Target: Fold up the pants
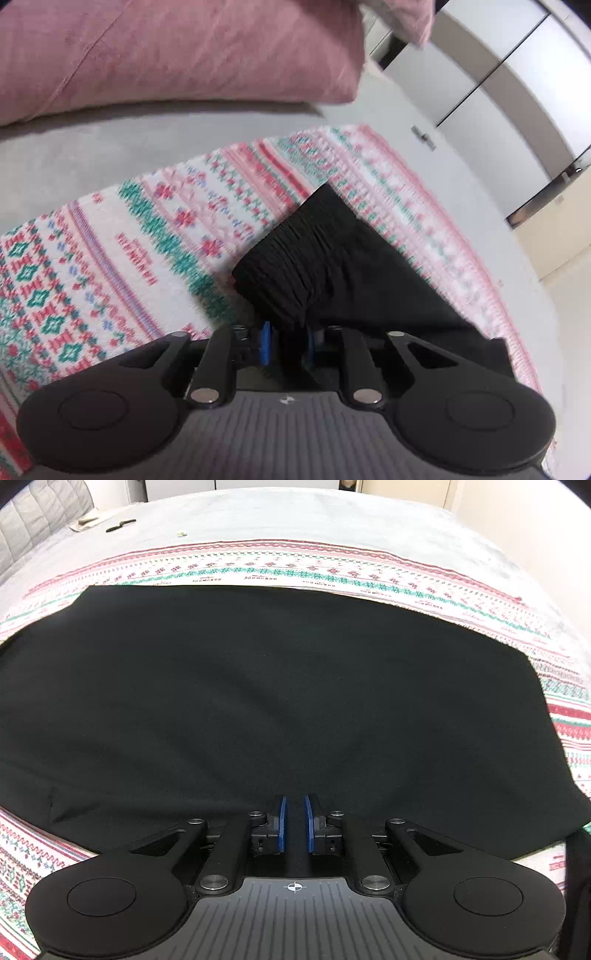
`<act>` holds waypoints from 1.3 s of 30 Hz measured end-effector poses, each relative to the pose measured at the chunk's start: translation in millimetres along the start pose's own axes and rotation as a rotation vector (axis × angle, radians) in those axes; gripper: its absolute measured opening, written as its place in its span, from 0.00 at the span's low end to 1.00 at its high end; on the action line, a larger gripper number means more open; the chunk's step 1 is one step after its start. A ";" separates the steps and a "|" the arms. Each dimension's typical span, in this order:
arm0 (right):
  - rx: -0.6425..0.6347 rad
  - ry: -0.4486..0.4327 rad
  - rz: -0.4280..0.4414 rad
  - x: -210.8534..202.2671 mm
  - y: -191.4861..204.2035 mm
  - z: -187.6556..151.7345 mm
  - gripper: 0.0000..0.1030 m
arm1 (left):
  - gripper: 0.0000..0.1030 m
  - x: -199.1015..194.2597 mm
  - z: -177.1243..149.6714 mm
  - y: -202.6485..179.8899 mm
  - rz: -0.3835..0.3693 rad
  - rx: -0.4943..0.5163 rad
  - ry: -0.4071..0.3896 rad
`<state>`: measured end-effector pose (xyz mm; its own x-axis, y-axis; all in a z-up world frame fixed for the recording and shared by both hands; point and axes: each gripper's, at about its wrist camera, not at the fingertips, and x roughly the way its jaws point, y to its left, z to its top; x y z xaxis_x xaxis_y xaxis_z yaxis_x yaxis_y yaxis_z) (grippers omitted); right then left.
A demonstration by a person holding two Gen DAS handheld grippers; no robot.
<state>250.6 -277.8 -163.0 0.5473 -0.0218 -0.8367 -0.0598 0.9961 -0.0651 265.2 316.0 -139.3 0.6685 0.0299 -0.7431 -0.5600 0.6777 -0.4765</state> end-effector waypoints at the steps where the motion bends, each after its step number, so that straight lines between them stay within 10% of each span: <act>1: -0.013 -0.003 -0.015 -1.6 3.3 0.5 0.14 | 0.45 -0.9 1.7 2.6 -0.002 -0.018 0.008; 9: -0.180 -0.138 0.163 -35.9 56.9 -0.8 0.29 | 0.55 -41.5 -2.2 -32.5 0.090 0.152 -0.198; 16: -0.290 -0.176 0.233 -38.1 100.9 -8.7 0.29 | 0.55 -42.2 -49.4 -90.6 0.027 0.422 -0.197; 27: -0.365 -0.051 0.227 -13.7 127.8 -13.4 0.30 | 0.57 17.5 -130.6 -129.3 -0.028 0.611 0.103; 32: -0.308 -0.034 0.255 -15.1 93.2 -8.0 0.31 | 0.57 16.0 -130.3 -130.9 0.002 0.645 0.079; 39: 0.034 -0.030 0.082 3.2 -36.7 4.8 0.31 | 0.58 17.9 -128.3 -131.6 0.000 0.634 0.088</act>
<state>258.6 -314.0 -160.7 0.5664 0.0620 -0.8218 -0.0771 0.9968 0.0221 288.1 133.1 -150.1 0.6107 -0.0124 -0.7917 -0.1440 0.9815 -0.1265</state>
